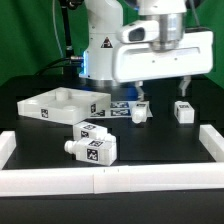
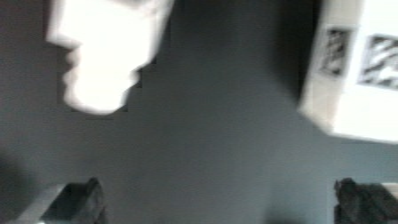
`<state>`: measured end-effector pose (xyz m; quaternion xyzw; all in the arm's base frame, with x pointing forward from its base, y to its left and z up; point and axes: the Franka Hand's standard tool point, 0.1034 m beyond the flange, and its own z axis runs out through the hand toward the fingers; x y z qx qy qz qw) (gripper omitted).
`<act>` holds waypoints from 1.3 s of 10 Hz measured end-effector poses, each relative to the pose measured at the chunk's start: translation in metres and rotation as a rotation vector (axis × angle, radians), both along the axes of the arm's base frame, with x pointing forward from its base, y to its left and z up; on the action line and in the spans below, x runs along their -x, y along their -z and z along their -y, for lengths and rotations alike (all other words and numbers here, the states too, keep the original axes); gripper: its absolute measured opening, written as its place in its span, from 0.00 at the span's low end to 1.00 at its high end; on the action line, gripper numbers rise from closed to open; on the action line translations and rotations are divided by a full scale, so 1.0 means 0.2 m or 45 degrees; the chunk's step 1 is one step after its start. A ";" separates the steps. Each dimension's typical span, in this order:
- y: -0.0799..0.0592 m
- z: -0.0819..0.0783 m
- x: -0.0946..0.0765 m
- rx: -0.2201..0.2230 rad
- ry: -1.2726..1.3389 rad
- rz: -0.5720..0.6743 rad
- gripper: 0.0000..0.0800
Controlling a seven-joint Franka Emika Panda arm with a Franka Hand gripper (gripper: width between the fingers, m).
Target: Assemble one leg
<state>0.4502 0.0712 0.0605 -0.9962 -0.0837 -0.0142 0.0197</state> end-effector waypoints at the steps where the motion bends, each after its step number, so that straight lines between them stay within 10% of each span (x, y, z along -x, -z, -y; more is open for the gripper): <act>1: -0.01 0.02 -0.03 -0.001 -0.014 0.014 0.81; 5: 0.00 -0.03 -0.01 -0.003 -0.044 0.022 0.81; 10: 0.00 0.44 -0.18 0.053 -0.376 0.025 0.81; 13: 0.02 0.49 -0.19 0.052 -0.420 0.018 0.81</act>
Offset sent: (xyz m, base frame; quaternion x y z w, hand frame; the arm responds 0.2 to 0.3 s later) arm 0.0000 0.0000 0.0000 0.0000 0.0000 0.0000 1.0000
